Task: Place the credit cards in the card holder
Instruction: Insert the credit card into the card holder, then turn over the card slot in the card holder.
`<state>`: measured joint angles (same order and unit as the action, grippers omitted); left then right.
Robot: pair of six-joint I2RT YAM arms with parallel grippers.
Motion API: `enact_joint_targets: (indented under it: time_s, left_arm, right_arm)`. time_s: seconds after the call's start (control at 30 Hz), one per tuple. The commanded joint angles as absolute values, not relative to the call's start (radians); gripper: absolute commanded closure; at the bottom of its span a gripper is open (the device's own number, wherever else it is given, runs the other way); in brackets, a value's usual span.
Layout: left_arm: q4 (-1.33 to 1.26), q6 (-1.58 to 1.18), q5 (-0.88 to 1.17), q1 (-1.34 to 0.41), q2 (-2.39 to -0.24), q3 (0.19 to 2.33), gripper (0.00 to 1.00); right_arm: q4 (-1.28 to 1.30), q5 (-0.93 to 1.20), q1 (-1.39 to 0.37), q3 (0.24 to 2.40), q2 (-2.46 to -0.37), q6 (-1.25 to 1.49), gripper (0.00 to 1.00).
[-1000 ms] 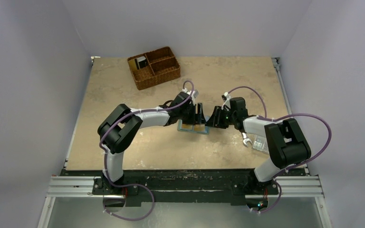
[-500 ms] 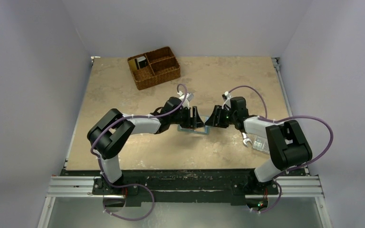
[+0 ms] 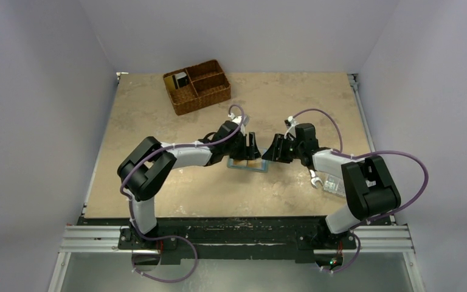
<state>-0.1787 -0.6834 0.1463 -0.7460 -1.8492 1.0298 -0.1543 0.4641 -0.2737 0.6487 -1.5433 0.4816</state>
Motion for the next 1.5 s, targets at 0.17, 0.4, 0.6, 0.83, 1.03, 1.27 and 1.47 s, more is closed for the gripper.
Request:
enact_joint_targets:
  time_s: [0.17, 0.4, 0.6, 0.83, 1.03, 1.27, 1.47]
  left_arm:
    - [-0.237, -0.71, 0.232, -0.761, -1.962, 1.074, 0.38]
    - [-0.484, -0.79, 0.333, -0.709, -1.866, 0.921, 0.43]
    - [-0.469, -0.767, 0.352, -0.702, -1.794, 0.893, 0.38]
    - [-0.426, -0.722, 0.351, -0.702, -1.778, 0.92, 0.57]
    - [-0.431, -0.733, 0.344, -0.699, -1.874, 0.938, 0.79]
    - [-0.432, -0.745, 0.305, -0.675, -1.928, 0.897, 0.94]
    - [-0.425, -0.746, 0.28, -0.667, -1.933, 0.862, 0.97]
  right_arm:
    - [-0.188, 0.511, -0.268, 0.659, -1.519, 0.507, 0.52]
    - [-0.242, 0.576, -0.243, 0.636, -1.523, 0.561, 0.53]
    - [-0.264, 0.603, -0.231, 0.631, -1.533, 0.582, 0.56]
    - [-0.284, 0.618, -0.229, 0.64, -1.571, 0.589, 0.6]
    - [-0.313, 0.635, -0.229, 0.64, -1.624, 0.598, 0.63]
    - [-0.313, 0.629, -0.228, 0.634, -1.637, 0.589, 0.61]
    - [-0.316, 0.631, -0.228, 0.636, -1.65, 0.591, 0.6]
